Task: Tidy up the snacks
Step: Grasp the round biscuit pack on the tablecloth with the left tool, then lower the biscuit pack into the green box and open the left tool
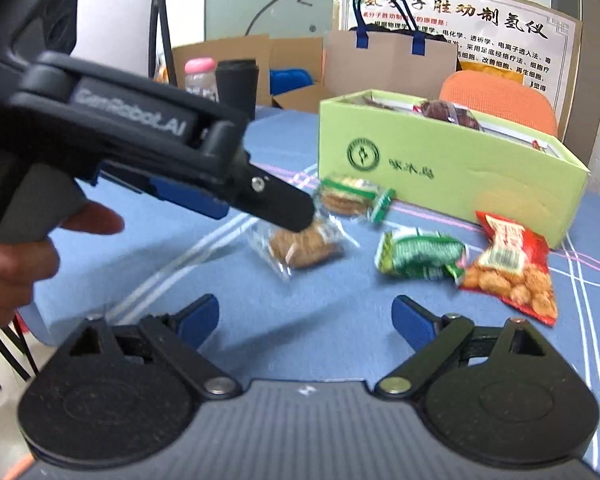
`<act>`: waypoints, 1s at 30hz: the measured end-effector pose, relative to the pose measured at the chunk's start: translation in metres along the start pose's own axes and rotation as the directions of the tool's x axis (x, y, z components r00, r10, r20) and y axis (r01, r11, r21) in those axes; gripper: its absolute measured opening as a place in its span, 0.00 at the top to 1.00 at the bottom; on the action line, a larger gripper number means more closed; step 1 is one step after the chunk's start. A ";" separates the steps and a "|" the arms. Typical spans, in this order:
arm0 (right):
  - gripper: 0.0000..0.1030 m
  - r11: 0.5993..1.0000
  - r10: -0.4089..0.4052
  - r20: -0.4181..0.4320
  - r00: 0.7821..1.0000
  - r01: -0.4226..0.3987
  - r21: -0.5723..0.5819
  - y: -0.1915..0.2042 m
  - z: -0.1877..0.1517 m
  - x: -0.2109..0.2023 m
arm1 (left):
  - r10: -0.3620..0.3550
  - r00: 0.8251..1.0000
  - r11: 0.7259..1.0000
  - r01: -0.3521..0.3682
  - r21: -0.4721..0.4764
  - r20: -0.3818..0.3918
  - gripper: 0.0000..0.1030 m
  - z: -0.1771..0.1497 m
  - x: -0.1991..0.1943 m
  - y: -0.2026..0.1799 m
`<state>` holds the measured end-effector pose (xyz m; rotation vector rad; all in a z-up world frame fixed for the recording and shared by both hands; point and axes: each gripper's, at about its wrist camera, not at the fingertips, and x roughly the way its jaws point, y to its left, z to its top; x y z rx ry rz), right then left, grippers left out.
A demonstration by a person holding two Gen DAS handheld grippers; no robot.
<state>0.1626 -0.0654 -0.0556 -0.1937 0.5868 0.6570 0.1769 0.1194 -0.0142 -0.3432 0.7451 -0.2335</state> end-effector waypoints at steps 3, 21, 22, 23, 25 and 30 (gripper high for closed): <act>0.10 0.996 0.080 0.000 0.997 -0.079 0.037 0.004 0.013 0.017 | -0.013 0.999 1.000 0.012 -0.021 -0.034 0.31 0.015 0.015 0.012; 0.37 0.993 0.008 -0.018 1.000 -0.010 -0.119 0.015 0.040 0.048 | -0.078 0.993 0.997 0.076 -0.024 -0.090 0.89 0.027 0.036 0.022; 0.37 0.992 0.001 0.002 1.000 -0.001 -0.122 0.011 0.046 0.043 | -0.084 0.994 0.996 0.082 -0.026 -0.075 0.89 0.032 0.034 0.019; 0.36 0.992 -0.003 0.019 1.000 0.005 -0.123 0.006 0.051 0.040 | -0.090 0.994 0.996 0.089 -0.026 -0.059 0.88 0.040 0.033 0.014; 0.36 0.991 -0.026 0.058 0.998 0.034 -0.131 -0.007 0.065 0.033 | -0.104 0.994 0.994 0.104 -0.017 -0.029 0.88 0.056 0.033 0.003; 0.35 0.982 -0.116 0.138 0.984 0.134 -0.133 -0.060 0.109 0.032 | -0.136 0.990 0.989 0.134 0.057 0.036 0.88 0.116 0.055 -0.039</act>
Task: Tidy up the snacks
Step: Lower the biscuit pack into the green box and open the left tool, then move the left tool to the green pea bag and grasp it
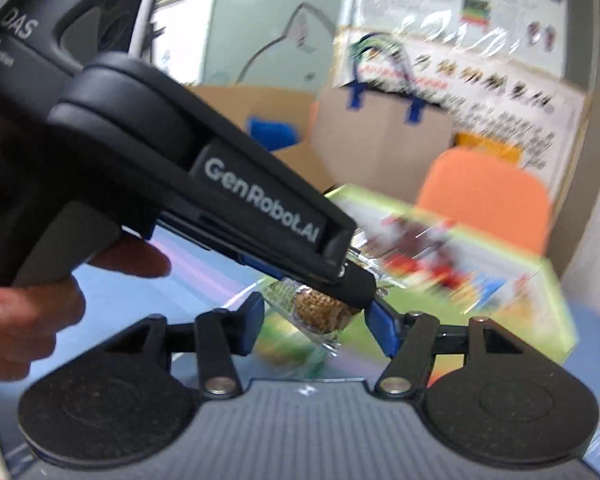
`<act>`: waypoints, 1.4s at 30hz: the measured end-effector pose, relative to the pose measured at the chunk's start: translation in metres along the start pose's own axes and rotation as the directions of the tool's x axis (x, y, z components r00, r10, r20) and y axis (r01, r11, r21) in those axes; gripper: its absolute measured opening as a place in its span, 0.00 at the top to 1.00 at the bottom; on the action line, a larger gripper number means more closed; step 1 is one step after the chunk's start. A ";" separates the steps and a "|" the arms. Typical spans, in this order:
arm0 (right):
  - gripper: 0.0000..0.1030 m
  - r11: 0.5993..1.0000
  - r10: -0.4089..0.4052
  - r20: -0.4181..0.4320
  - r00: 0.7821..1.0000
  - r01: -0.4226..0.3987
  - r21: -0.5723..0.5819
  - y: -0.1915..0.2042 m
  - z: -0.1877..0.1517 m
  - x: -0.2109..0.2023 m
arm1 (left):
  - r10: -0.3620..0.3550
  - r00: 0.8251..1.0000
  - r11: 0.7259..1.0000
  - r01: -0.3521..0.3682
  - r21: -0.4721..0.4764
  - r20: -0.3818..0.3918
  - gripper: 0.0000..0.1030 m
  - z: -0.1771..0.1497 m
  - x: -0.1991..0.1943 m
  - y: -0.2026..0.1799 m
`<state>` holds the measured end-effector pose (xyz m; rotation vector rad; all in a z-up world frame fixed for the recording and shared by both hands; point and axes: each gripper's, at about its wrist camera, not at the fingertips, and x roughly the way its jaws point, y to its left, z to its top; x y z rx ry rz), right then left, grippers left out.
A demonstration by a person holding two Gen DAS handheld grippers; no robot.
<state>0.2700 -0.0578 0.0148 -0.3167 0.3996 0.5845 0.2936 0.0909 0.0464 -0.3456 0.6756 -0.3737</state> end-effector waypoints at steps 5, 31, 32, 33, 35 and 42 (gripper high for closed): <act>0.34 0.998 -0.022 -0.037 0.999 0.024 0.054 -0.069 0.016 0.045 | 0.023 1.000 0.999 -0.023 0.038 -0.013 0.88 0.056 0.067 -0.020; 0.09 0.983 -0.091 0.025 0.996 0.086 0.164 -0.096 -0.017 -0.005 | 0.100 0.993 0.982 -0.108 0.157 0.060 0.41 0.049 0.073 -0.063; 0.09 0.983 -0.109 0.026 0.994 0.104 0.153 -0.090 -0.018 -0.013 | 0.096 0.993 0.982 -0.105 0.158 0.063 0.41 0.047 0.067 -0.064; 0.09 0.984 -0.120 0.024 0.993 0.115 0.139 -0.083 -0.020 -0.020 | 0.094 0.994 0.982 -0.103 0.158 0.063 0.41 0.044 0.062 -0.064; 0.09 0.988 -0.118 0.011 0.993 0.116 0.106 -0.069 -0.026 -0.031 | 0.090 0.994 0.983 -0.099 0.156 0.059 0.41 0.039 0.055 -0.065; 0.09 0.993 -0.045 -0.088 0.995 0.054 0.103 -0.020 -0.072 -0.054 | 0.071 0.997 0.993 -0.073 0.097 0.027 0.36 0.002 0.025 -0.043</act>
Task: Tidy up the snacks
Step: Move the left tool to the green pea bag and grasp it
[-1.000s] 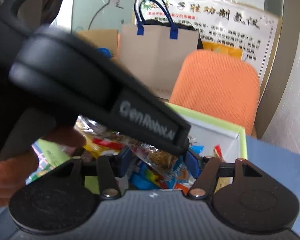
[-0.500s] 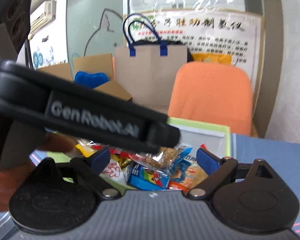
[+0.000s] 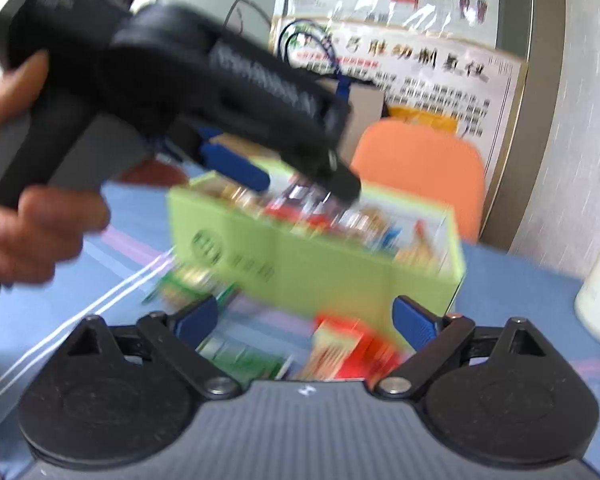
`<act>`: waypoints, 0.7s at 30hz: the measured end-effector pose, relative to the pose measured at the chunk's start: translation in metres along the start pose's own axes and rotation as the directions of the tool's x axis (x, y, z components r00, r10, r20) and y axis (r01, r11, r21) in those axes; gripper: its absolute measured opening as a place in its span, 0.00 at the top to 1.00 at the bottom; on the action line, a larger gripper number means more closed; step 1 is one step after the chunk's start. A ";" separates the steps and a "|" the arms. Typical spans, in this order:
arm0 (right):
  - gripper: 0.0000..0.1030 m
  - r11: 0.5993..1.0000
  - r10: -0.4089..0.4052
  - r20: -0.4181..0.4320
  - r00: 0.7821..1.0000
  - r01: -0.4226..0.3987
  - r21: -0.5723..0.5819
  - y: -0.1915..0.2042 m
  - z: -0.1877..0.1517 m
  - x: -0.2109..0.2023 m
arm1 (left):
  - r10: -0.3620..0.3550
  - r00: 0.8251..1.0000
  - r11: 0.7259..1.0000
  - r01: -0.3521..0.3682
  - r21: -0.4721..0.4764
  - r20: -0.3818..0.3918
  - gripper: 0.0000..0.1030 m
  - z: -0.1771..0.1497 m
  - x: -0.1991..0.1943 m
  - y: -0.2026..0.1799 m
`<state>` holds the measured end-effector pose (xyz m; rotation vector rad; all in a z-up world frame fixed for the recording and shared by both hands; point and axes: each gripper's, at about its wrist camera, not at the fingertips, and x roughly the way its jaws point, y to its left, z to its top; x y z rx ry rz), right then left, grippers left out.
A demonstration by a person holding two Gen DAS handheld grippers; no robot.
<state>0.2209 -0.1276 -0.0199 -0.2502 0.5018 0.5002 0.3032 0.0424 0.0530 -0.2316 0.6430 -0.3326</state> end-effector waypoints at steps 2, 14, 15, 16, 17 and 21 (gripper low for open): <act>0.09 0.999 0.036 -0.033 0.999 -0.036 0.018 0.013 -0.016 0.001 | -0.008 1.000 0.999 0.007 -0.042 -0.011 0.33 -0.021 -0.009 0.017; 0.09 0.986 0.167 -0.145 0.975 -0.162 0.047 0.047 -0.025 0.040 | -0.103 0.973 0.994 0.094 -0.056 -0.205 0.58 -0.055 0.034 0.042; 0.09 0.987 0.159 -0.151 0.976 -0.154 0.044 0.046 -0.022 0.042 | -0.111 0.968 0.994 0.107 -0.027 -0.224 0.58 -0.055 0.039 0.039; 0.09 0.988 0.152 -0.156 0.976 -0.148 0.038 0.045 -0.020 0.045 | -0.123 0.962 0.992 0.125 -0.005 -0.244 0.58 -0.056 0.043 0.036; 0.09 0.988 0.156 -0.159 0.975 -0.152 0.036 0.043 -0.019 0.048 | -0.131 0.956 0.991 0.136 0.003 -0.262 0.61 -0.058 0.047 0.034; 0.09 0.989 0.148 -0.164 0.975 -0.145 0.029 0.046 -0.020 0.048 | -0.165 0.941 0.986 0.168 -0.017 -0.294 0.63 -0.070 0.047 0.031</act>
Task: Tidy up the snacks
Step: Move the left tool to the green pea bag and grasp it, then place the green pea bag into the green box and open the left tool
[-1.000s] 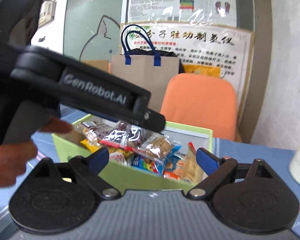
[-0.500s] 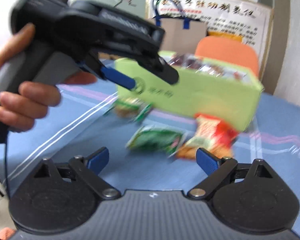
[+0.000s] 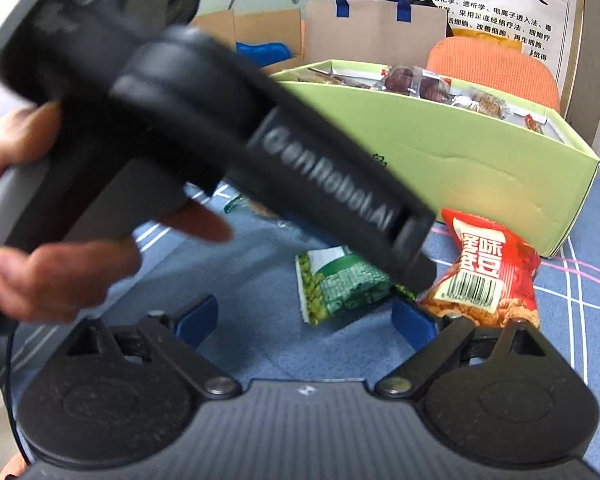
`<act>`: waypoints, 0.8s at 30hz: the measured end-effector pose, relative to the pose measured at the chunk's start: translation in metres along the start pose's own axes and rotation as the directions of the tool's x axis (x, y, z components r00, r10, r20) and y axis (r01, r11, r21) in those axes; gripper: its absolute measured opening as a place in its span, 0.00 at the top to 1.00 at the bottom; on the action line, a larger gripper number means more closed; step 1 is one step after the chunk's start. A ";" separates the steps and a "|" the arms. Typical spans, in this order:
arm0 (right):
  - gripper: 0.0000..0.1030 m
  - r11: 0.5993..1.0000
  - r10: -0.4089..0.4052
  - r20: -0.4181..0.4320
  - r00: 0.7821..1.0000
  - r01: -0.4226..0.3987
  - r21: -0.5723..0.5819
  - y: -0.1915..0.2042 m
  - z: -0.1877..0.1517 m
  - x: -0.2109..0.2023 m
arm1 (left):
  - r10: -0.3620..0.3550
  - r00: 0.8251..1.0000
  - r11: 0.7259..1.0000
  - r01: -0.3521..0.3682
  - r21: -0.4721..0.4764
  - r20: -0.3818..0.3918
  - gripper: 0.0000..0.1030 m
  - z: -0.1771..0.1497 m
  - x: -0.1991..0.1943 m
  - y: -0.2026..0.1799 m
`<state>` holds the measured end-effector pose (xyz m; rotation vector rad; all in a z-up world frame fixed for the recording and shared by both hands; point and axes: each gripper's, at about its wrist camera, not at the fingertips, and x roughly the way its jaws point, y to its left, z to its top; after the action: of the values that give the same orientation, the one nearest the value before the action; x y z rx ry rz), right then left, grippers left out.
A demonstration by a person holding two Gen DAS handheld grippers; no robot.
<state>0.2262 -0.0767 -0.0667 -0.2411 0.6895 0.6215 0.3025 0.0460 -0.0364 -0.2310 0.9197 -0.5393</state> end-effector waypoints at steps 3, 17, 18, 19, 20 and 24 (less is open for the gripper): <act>0.09 1.000 -0.013 0.006 1.000 0.013 -0.006 0.008 -0.007 -0.005 | -0.017 1.000 1.000 0.017 -0.014 0.010 0.64 -0.019 -0.010 -0.005; 0.14 0.999 -0.047 0.014 0.999 0.047 0.008 0.006 -0.016 -0.015 | 0.050 0.997 0.993 -0.045 -0.110 0.050 0.59 -0.039 -0.025 -0.009; 0.18 0.999 -0.032 0.024 0.999 0.032 0.009 0.006 -0.015 -0.017 | 0.051 0.998 0.993 -0.046 -0.111 0.044 0.60 -0.040 -0.021 -0.009; 0.29 0.999 -0.036 0.032 0.999 0.036 0.002 0.006 -0.015 -0.019 | 0.058 0.997 0.994 -0.052 -0.097 0.055 0.65 -0.042 -0.021 -0.011; 0.34 0.999 -0.043 0.035 0.998 0.043 -0.004 0.006 -0.016 -0.020 | 0.046 0.997 0.995 -0.041 -0.091 0.057 0.79 -0.043 -0.021 -0.012; 0.43 0.999 -0.039 0.079 0.996 0.040 -0.005 0.003 -0.015 -0.035 | 0.008 0.998 0.991 0.001 -0.130 0.063 0.93 -0.045 -0.028 -0.013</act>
<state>0.1957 -0.0960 -0.0547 -0.2343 0.6051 0.5924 0.2487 0.0514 -0.0383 -0.3625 0.8944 -0.4665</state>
